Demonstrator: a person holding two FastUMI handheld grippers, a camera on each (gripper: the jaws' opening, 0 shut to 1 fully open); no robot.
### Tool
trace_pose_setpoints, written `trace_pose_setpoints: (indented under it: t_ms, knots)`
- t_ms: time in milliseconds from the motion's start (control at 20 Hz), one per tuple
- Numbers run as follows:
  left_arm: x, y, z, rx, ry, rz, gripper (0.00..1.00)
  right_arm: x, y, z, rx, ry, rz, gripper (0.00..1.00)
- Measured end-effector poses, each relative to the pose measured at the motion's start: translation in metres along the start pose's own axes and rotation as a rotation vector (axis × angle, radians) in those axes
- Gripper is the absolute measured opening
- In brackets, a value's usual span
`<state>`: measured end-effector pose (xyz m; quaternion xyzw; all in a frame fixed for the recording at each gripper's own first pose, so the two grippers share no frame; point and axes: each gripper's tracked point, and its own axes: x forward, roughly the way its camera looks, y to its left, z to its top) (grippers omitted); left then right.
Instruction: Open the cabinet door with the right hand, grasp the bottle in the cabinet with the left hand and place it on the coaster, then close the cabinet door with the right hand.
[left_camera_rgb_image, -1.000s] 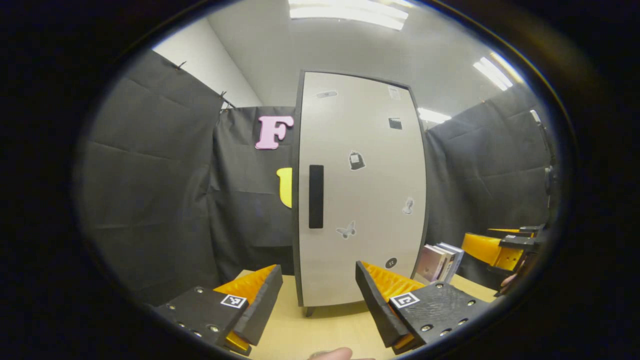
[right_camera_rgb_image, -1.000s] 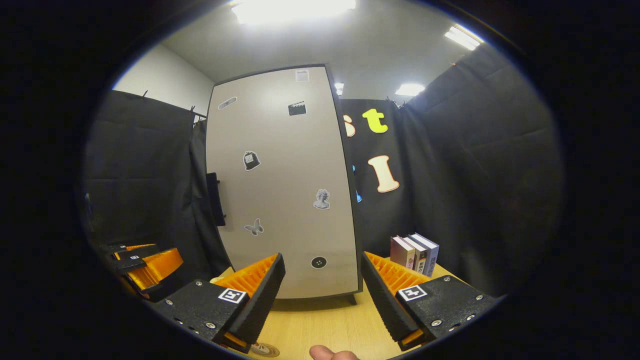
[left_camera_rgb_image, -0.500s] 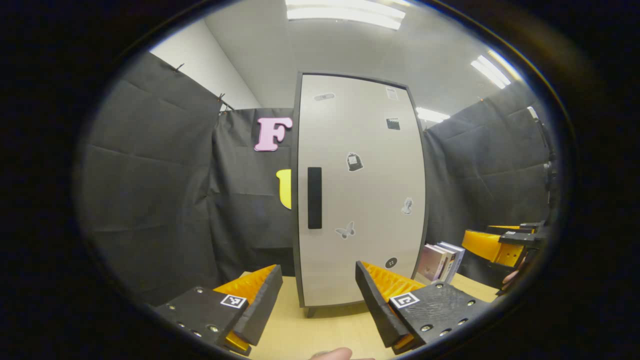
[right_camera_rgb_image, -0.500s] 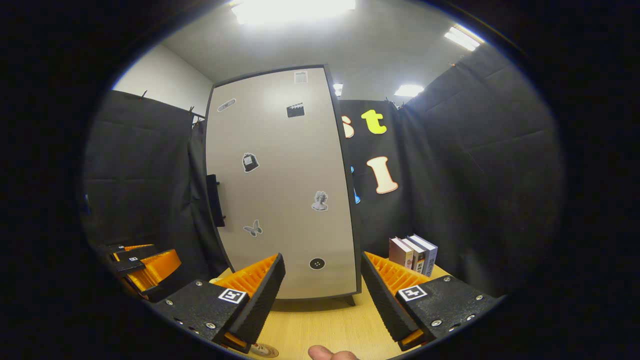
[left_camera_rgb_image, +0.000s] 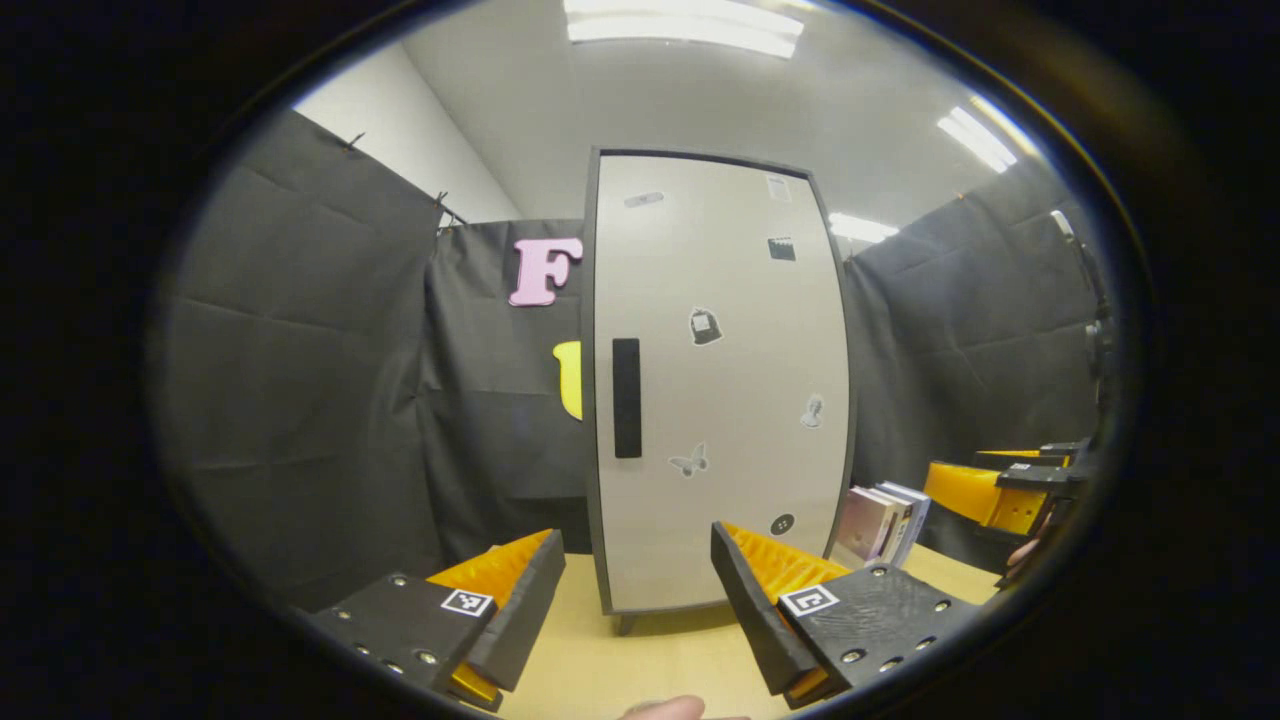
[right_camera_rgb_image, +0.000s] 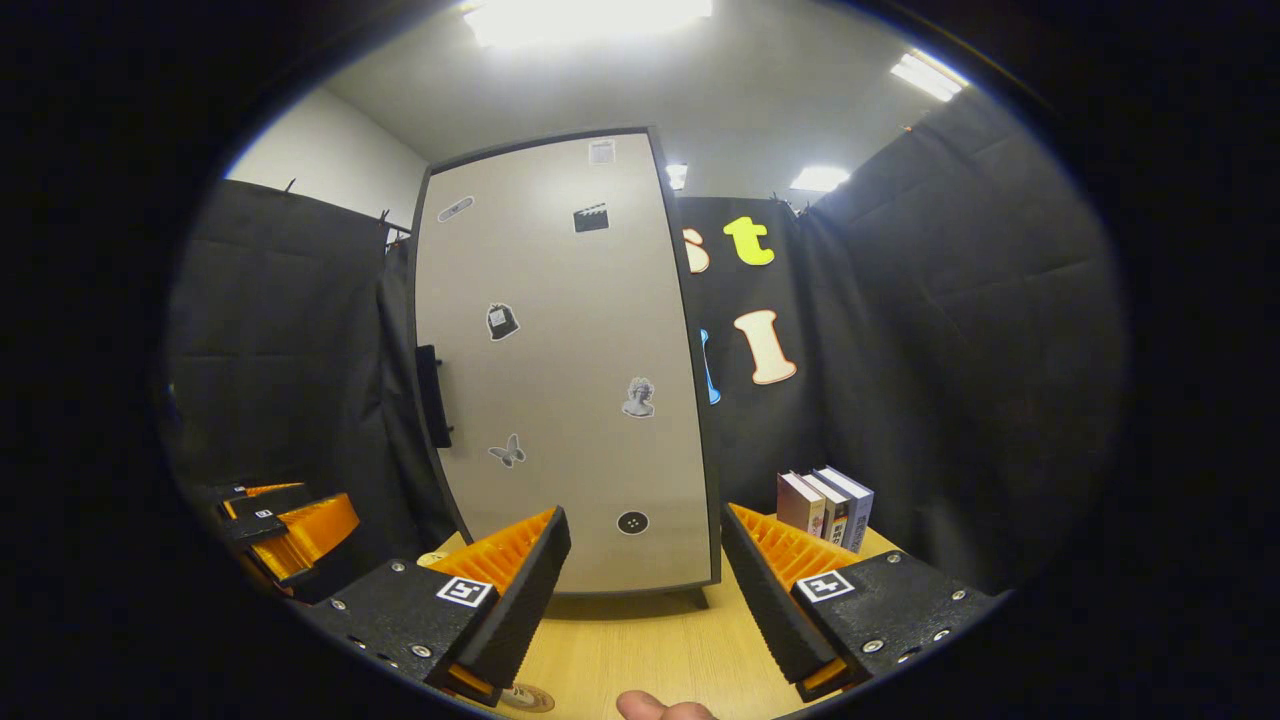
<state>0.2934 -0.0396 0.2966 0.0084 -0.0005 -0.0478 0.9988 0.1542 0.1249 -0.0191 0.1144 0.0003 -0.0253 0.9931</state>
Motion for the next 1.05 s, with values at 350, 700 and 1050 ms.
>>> trace_pose_setpoints:
  t_ms: [350, 700, 1050]
  knots:
    - [-0.002, 0.006, -0.001, 0.000, 0.003, 0.022, 0.86, 0.000, 0.000, -0.004, 0.003, 0.015, 0.000, 0.94]
    - [-0.002, 0.014, -0.005, -0.021, 0.016, 0.046, 0.86, 0.001, 0.003, -0.006, 0.023, 0.025, 0.007, 0.94]
    - [0.000, 0.018, -0.005, -0.019, 0.017, 0.050, 0.86, 0.003, 0.005, -0.008, 0.036, 0.032, 0.005, 0.95]
